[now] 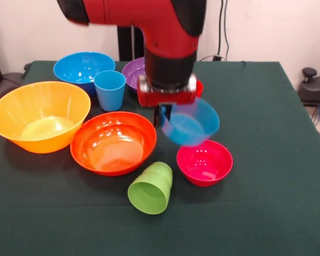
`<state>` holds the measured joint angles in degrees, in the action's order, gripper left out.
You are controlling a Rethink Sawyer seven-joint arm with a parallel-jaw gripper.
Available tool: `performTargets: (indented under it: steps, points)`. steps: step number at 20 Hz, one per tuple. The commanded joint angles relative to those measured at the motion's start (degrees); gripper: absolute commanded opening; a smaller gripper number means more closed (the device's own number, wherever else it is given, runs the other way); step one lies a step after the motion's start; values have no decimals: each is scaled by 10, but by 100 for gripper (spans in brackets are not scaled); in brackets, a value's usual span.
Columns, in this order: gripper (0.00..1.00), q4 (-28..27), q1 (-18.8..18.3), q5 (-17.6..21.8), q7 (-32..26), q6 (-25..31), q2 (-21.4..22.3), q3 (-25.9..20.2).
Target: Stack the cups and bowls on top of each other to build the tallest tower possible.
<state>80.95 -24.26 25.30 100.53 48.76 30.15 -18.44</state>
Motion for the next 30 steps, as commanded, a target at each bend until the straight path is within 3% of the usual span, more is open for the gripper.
performTargets:
  steps: [1, 5, 16, 30]
  points:
    - [0, 50, -14, -34, -91, 110, 83, -45]
    - [0, 61, -17, -33, -85, 86, 80, -52]
    - [0, 5, 23, 27, -14, -36, -23, -26]
    - [0, -51, 42, 34, -12, -58, -63, -9]
